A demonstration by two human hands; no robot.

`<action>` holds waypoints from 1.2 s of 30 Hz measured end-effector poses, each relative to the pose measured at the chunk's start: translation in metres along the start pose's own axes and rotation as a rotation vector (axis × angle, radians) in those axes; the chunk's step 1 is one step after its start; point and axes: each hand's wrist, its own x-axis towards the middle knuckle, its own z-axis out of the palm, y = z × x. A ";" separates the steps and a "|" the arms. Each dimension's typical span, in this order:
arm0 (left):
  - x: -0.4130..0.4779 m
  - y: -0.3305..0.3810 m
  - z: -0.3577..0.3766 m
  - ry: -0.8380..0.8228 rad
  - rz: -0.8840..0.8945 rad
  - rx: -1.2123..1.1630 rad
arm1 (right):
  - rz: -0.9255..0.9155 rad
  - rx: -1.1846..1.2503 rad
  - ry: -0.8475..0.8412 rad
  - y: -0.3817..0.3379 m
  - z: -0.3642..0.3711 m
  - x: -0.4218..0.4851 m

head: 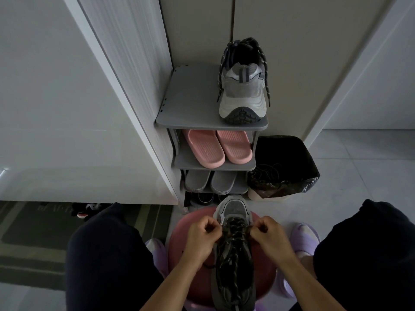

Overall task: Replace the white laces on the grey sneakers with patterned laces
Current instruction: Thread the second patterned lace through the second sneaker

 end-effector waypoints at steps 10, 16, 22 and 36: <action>0.000 -0.009 0.002 -0.100 -0.005 0.044 | 0.015 0.111 -0.207 0.004 -0.005 0.000; -0.004 -0.006 0.002 -0.061 -0.017 -0.017 | 0.041 0.181 -0.169 0.003 -0.004 -0.004; -0.008 0.002 -0.004 -0.178 0.064 0.093 | -0.018 0.064 -0.227 -0.001 -0.011 -0.010; -0.001 0.007 -0.006 -0.165 0.001 0.077 | -0.017 -0.003 -0.029 -0.005 -0.003 -0.010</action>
